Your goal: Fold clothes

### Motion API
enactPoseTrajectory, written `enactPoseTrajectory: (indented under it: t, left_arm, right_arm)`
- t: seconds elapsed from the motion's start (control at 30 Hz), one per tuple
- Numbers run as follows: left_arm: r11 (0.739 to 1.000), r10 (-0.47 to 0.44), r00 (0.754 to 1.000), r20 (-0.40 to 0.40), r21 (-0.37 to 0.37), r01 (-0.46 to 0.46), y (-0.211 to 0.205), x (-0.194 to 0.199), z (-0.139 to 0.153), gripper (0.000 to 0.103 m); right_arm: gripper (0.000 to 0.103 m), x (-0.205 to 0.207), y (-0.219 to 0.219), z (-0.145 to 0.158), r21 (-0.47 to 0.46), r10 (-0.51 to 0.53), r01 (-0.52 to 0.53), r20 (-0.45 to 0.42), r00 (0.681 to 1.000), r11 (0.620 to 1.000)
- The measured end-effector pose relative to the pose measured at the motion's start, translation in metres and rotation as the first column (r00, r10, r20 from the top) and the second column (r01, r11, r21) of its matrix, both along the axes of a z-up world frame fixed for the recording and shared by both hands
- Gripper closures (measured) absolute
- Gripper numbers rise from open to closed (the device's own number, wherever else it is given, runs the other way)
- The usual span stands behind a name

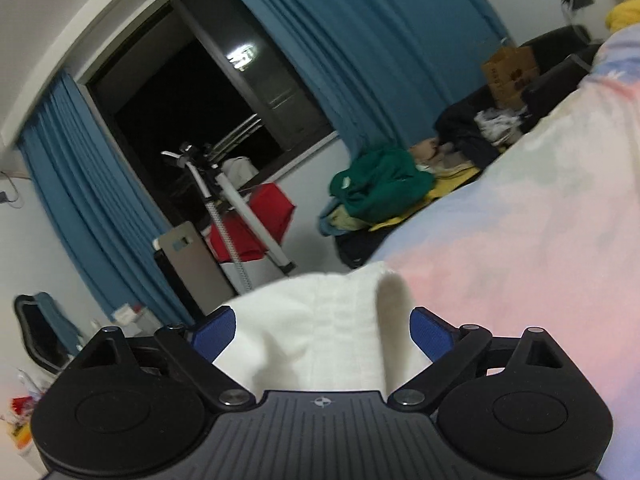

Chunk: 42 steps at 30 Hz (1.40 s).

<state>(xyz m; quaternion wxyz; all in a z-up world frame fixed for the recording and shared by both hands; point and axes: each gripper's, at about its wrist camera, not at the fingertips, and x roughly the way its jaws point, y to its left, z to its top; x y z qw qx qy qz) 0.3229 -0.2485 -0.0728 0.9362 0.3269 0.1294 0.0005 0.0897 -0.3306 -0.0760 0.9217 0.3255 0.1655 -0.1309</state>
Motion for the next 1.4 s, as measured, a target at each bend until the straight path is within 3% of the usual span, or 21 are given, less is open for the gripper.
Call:
enactPoseTrajectory:
  t: [0.1, 0.17, 0.2, 0.27, 0.33, 0.4, 0.57, 0.77, 0.87, 0.97, 1.07, 1.2, 1.4]
  left_arm:
    - [0.999, 0.026, 0.999, 0.024, 0.041, -0.027, -0.017, 0.032, -0.005, 0.013]
    - [0.998, 0.018, 1.0, 0.022, 0.063, -0.02, -0.023, 0.043, -0.004, 0.023]
    - [0.997, 0.015, 0.999, 0.037, 0.074, -0.018, -0.026, 0.047, 0.0, 0.035]
    - [0.998, 0.004, 0.998, 0.055, 0.055, -0.007, -0.024, 0.047, 0.009, 0.046]
    - [1.0, 0.008, 0.995, 0.1, 0.006, -0.008, -0.017, 0.039, 0.024, 0.072]
    - [0.999, 0.006, 0.994, 0.112, -0.054, 0.0, -0.005, 0.027, 0.044, 0.079]
    - [0.976, -0.023, 0.992, 0.12, -0.21, 0.048, 0.045, -0.029, 0.095, 0.084]
    - [0.923, -0.055, 0.991, 0.126, -0.371, 0.098, 0.13, -0.121, 0.148, 0.084]
    - [0.887, -0.023, 0.995, 0.097, -0.457, 0.065, 0.188, -0.163, 0.156, 0.085]
    - [0.836, 0.053, 0.998, 0.015, -0.548, -0.036, 0.257, -0.181, 0.141, 0.088]
    - [0.766, 0.113, 0.992, -0.064, -0.63, -0.128, 0.32, -0.181, 0.119, 0.091]
    - [0.717, 0.179, 0.975, -0.132, -0.661, -0.221, 0.378, -0.17, 0.099, 0.092]
    - [0.651, 0.199, 0.945, -0.261, -0.686, -0.327, 0.423, -0.144, 0.078, 0.09]
  right_arm:
    - [0.015, 0.009, 0.001, -0.007, -0.01, 0.011, -0.011, -0.017, 1.0, 1.0]
    - [0.015, 0.015, 0.003, -0.012, -0.017, 0.023, -0.023, -0.033, 0.999, 1.0]
    - [0.015, 0.018, 0.004, -0.014, -0.021, 0.03, -0.031, -0.04, 0.999, 0.999]
    - [0.015, 0.022, 0.008, -0.017, -0.038, 0.044, -0.046, -0.05, 0.998, 0.998]
    - [0.015, 0.026, 0.011, -0.018, -0.056, 0.055, -0.058, -0.056, 0.997, 0.997]
    - [0.015, 0.027, 0.012, -0.018, -0.058, 0.059, -0.063, -0.06, 0.996, 0.996]
    - [0.015, 0.02, 0.018, -0.012, -0.107, 0.065, -0.068, -0.031, 0.997, 0.992]
    - [0.015, 0.008, 0.028, 0.002, -0.182, 0.079, -0.075, 0.014, 0.997, 0.98]
    - [0.015, 0.002, 0.035, 0.011, -0.226, 0.092, -0.082, 0.035, 0.995, 0.971]
    - [0.015, -0.004, 0.047, 0.019, -0.264, 0.133, -0.116, 0.046, 0.99, 0.958]
    - [0.015, -0.008, 0.066, 0.026, -0.319, 0.201, -0.179, 0.036, 0.979, 0.931]
    - [0.015, -0.012, 0.097, 0.029, -0.35, 0.296, -0.282, -0.015, 0.955, 0.893]
    - [0.014, 0.002, 0.15, 0.015, -0.392, 0.458, -0.489, -0.178, 0.871, 0.779]
